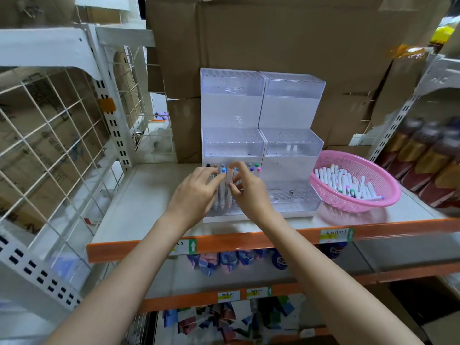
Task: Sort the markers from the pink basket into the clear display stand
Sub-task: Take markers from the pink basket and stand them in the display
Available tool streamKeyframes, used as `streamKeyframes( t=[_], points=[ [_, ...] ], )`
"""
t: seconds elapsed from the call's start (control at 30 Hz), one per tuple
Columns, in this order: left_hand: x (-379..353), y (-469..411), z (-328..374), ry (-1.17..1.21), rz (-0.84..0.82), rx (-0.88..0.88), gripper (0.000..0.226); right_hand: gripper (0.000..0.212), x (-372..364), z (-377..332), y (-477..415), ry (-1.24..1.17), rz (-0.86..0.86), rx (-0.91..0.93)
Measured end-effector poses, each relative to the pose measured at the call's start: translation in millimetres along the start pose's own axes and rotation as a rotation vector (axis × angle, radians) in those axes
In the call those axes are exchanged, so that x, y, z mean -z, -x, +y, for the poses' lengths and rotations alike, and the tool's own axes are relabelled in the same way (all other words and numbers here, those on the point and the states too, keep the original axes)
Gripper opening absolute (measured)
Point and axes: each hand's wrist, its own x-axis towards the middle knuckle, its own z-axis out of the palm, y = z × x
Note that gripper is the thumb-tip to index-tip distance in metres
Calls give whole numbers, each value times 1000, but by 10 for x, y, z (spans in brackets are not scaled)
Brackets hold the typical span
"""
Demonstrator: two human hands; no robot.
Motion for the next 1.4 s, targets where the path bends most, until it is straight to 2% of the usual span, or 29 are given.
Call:
streamKeyframes(
  t=[0.37,0.6,0.97,1.1,1.4],
  points=[
    [39,20,14,-20,-39,19,52,34,20,-40,-11,107,-9,-14],
    [45,12,26,-7,-53,37,53,16,57,-32,-41,155,5,7],
    [60,-45,63,17,-110,91,47,21,156,-71,-21,123,-19,22],
    [80,-194,112,13,-110,87,42,21,331,-53,-19,118,32,57],
    [-152,-858,740,79,-138,-35,42,24,1062,457,122,461,164,49]
  ],
)
